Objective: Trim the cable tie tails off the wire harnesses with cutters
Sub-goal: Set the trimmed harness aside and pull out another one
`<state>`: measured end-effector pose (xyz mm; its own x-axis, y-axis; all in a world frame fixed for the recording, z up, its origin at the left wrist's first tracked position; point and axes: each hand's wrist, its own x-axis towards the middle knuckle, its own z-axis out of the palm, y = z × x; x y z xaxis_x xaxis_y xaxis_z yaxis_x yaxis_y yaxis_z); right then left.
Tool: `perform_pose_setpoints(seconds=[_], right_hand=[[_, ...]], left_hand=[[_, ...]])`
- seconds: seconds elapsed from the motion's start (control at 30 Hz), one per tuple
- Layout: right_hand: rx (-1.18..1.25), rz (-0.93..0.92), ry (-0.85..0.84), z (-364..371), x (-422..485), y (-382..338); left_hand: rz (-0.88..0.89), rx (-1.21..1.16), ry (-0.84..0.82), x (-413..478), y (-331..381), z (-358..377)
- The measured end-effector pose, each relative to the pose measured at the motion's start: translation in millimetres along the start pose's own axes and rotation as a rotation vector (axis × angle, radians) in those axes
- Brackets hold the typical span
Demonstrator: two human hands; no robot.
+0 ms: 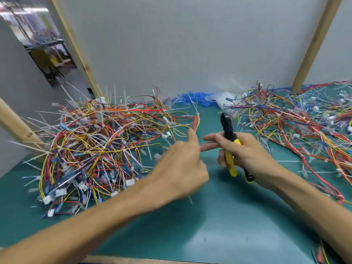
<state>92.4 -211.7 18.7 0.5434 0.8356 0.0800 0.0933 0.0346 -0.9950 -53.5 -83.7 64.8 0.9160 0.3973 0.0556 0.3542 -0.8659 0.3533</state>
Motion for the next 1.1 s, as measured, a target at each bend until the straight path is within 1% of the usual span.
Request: perform_pose_setpoints(seconds=[0.07,0.17,0.27,0.33,0.4,0.43,0.47,0.5,0.53,0.57,0.6,0.63,0.67,0.7,0.73,0.77,0.8,0.93,1.1], right_hand=[[0.035,0.005,-0.024,1,-1,0],[0.088,0.016,-0.063,4,-3,1],[0.139,0.051,-0.042,11,-2,3],[0.167,0.073,-0.036,14,-1,5],[0.181,0.083,-0.024,16,0,5],[0.181,0.08,-0.014,16,0,5],[0.171,0.071,-0.004,15,1,6],[0.155,0.058,0.004,14,2,6],[0.143,0.046,0.01,13,2,6],[0.141,0.037,0.012,12,2,6],[0.148,0.031,0.015,11,2,7],[0.16,0.026,0.024,11,2,7],[0.172,0.019,0.039,12,2,7],[0.177,0.009,0.058,12,2,7],[0.175,-0.005,0.077,12,2,7],[0.168,-0.018,0.094,12,2,7],[0.159,-0.031,0.107,12,2,6],[0.102,-0.047,0.145,12,3,5],[0.007,-0.055,0.152,17,0,3]], left_hand=[[-0.033,-0.129,-0.087,-7,5,3],[-0.065,-0.348,-0.148,-14,9,8],[-0.086,-0.743,-0.268,-20,18,1],[-0.077,-0.929,-0.342,-24,19,-7],[-0.044,-1.071,-0.45,-30,17,-20],[0.004,-1.102,-0.489,-32,13,-30],[0.065,-1.121,-0.49,-33,8,-41],[0.106,-1.129,-0.426,-31,1,-52],[0.135,-1.092,-0.293,-26,-8,-63],[0.157,-0.973,-0.11,-18,-18,-69],[0.177,-0.722,0.099,-7,-28,-73],[0.202,-0.327,0.278,3,-39,-73],[0.209,0.046,0.335,12,-47,-70],[0.218,0.263,0.323,16,-55,-65],[0.257,0.329,0.292,20,-63,-57],[0.308,0.32,0.267,21,-72,-50],[0.369,0.284,0.29,22,-79,-43],[0.464,0.151,0.505,27,-96,-22],[0.594,-0.014,0.656,27,-104,3]])
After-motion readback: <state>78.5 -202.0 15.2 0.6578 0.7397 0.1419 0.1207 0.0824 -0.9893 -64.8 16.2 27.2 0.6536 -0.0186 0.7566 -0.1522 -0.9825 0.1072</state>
